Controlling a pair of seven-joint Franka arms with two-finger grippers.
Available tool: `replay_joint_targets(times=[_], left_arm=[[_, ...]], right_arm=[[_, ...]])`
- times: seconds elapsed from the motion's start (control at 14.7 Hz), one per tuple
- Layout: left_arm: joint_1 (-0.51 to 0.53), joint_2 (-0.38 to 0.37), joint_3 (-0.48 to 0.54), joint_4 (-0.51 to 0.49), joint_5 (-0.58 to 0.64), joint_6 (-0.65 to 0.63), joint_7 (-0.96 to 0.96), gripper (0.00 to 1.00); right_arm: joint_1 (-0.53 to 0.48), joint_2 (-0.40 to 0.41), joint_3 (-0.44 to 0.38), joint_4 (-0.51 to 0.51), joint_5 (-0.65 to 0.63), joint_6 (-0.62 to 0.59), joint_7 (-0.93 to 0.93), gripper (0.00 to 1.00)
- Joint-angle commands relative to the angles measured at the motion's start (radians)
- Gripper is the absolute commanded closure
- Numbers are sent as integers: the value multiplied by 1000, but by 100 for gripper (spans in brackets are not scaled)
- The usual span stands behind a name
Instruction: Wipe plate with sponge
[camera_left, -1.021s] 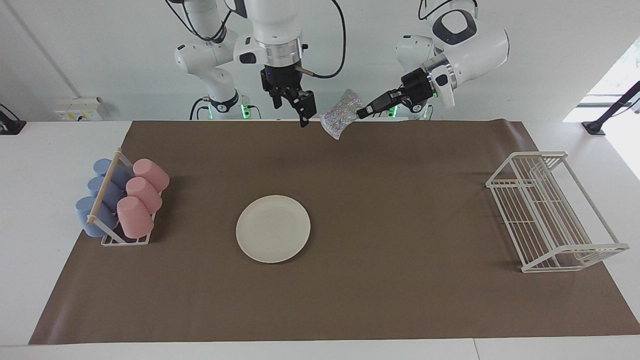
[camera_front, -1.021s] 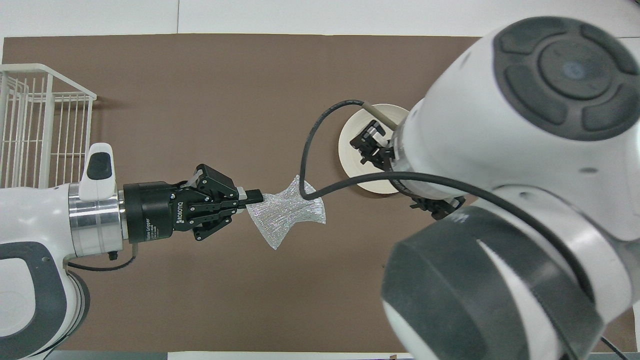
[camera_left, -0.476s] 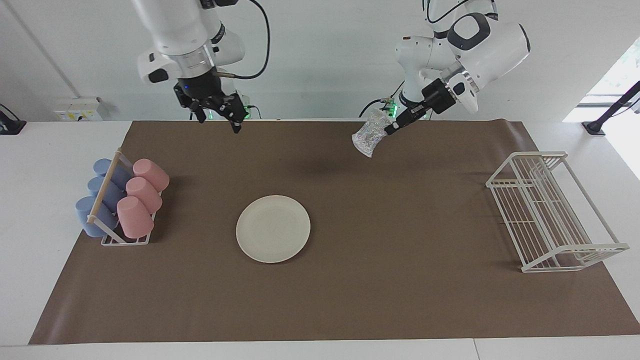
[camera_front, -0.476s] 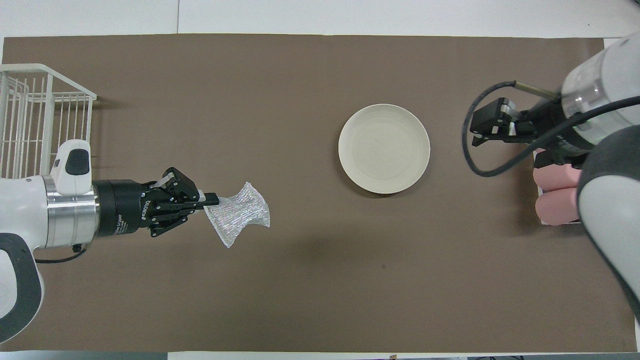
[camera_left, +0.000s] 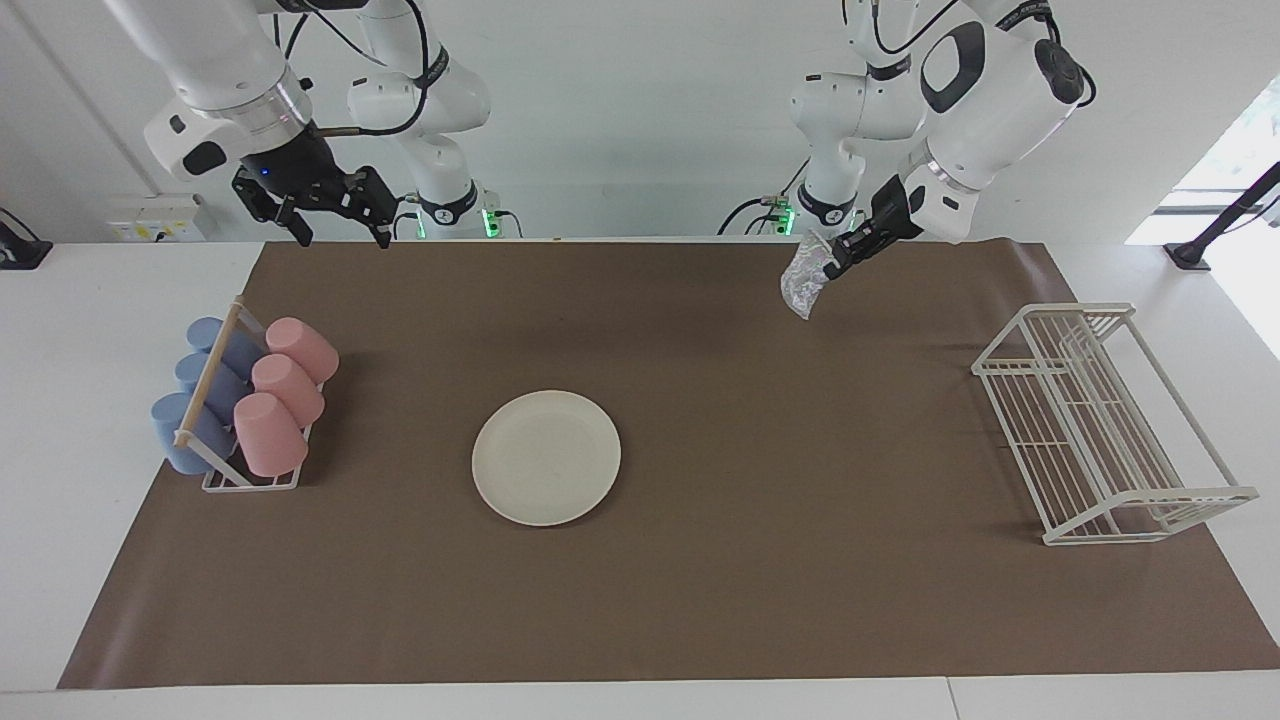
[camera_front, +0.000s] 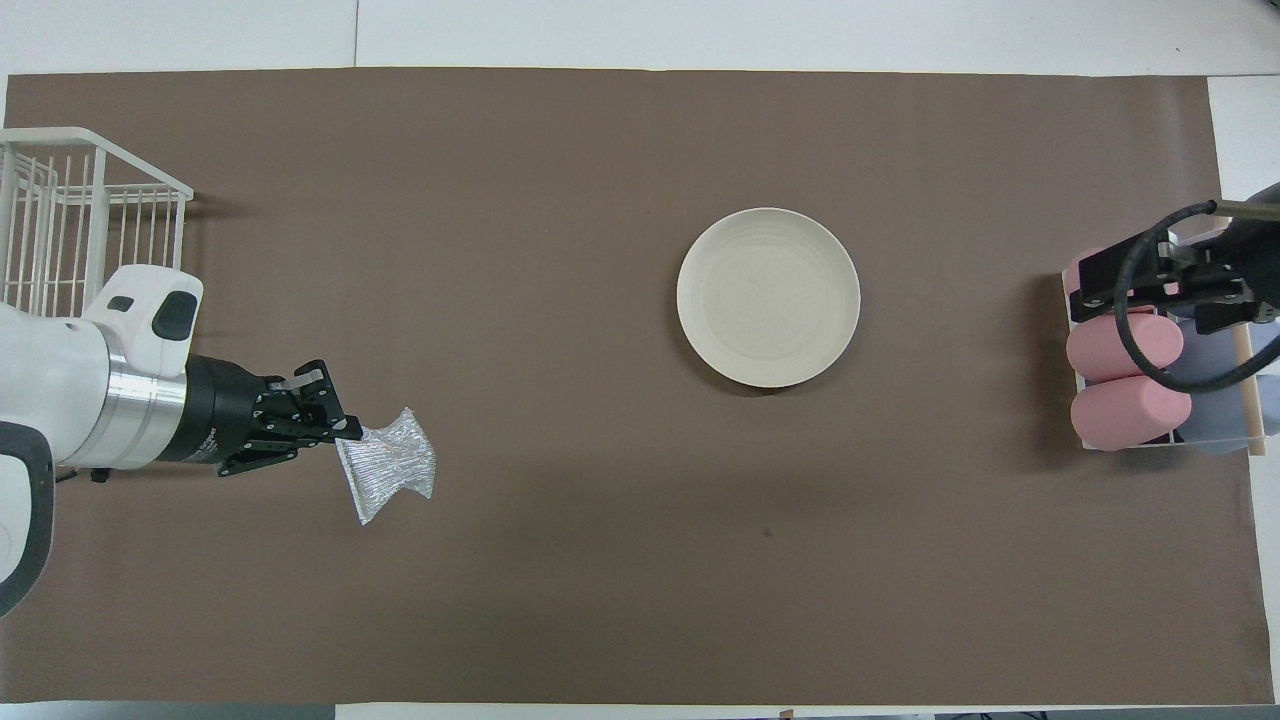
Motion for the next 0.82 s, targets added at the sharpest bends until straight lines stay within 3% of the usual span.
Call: replay_joint_targets(times=[0.0, 0.2, 0.34, 0.75], left_arm=[[10, 104, -6, 155, 175, -137, -11, 100], [-5, 207, -12, 305, 392, -280, -7, 100], [-22, 287, -18, 405, 522, -371, -5, 100], [-99, 391, -33, 441, 915, -461, 6, 100]], right_arm=[[2, -70, 11, -84, -36, 8, -46, 0], [-15, -107, 0, -158, -50, 14, -96, 0], [-20, -121, -29, -196, -50, 86, -177, 0], [-35, -122, -33, -216, -53, 116, -175, 0]])
